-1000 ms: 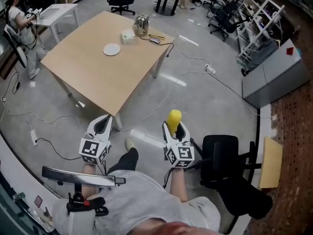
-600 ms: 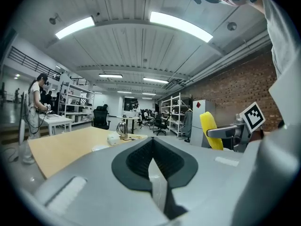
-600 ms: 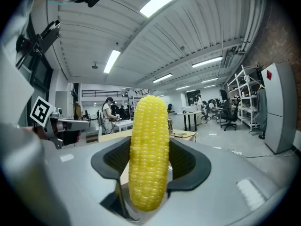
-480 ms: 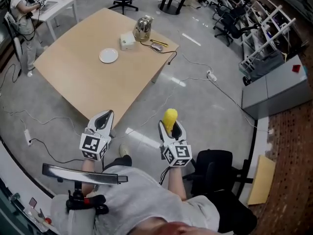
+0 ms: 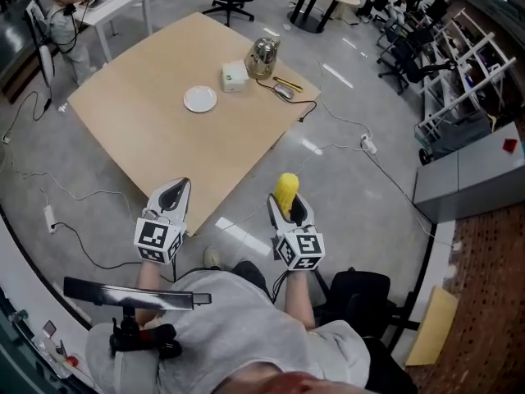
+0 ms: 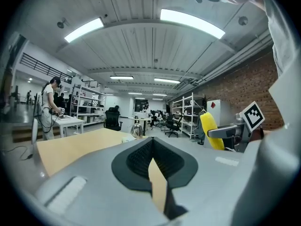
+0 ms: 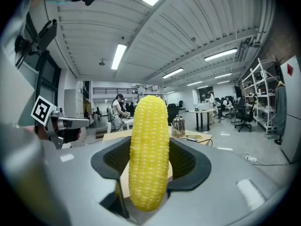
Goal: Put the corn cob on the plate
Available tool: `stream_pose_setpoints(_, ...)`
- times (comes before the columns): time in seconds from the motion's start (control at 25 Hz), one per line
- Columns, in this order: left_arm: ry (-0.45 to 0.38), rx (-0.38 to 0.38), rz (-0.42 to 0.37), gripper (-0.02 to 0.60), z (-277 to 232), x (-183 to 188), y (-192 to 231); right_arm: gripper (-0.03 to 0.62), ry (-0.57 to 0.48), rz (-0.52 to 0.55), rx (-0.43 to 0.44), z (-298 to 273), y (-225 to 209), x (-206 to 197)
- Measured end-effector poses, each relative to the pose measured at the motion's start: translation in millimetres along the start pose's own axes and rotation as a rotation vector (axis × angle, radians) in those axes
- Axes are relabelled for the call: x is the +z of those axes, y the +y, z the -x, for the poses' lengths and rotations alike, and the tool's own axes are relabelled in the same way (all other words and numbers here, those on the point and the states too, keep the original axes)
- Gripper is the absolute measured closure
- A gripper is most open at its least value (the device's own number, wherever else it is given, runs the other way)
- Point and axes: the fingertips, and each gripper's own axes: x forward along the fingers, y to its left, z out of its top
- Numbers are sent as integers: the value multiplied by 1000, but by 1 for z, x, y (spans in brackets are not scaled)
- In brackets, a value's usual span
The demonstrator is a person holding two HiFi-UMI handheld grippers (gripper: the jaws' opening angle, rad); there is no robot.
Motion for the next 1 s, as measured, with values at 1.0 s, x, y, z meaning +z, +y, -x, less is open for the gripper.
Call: stream_pose_setpoints(1.0, -40, 377, 54, 561, 24, 1, 122, 343, 39, 87, 285, -181, 38, 36)
